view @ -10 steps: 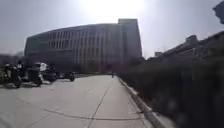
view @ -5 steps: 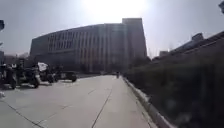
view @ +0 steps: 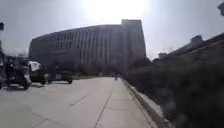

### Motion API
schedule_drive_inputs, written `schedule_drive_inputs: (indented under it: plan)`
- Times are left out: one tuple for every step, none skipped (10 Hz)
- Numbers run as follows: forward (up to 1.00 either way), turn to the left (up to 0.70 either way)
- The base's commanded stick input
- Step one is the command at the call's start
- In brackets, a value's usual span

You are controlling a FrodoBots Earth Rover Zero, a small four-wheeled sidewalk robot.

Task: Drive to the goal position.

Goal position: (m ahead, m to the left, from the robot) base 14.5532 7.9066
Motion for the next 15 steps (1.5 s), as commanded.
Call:
schedule_drive_inputs:
  plan:
    - [1.00,0.00]
    - [1.00,0.00]
    - [1.00,0.00]
    - [1.00,0.00]
    - [1.00,0.00]
    - [1.00,0.00]
    - [1.00,-0.24]
    - [1.00,-0.17]
    - [1.00,0.00]
    - [1.00,0.00]
    - [1.00,0.00]
    - [1.00,0.00]
    - [1.00,0.00]
    - [1.00,0.00]
    - [1.00,0.00]
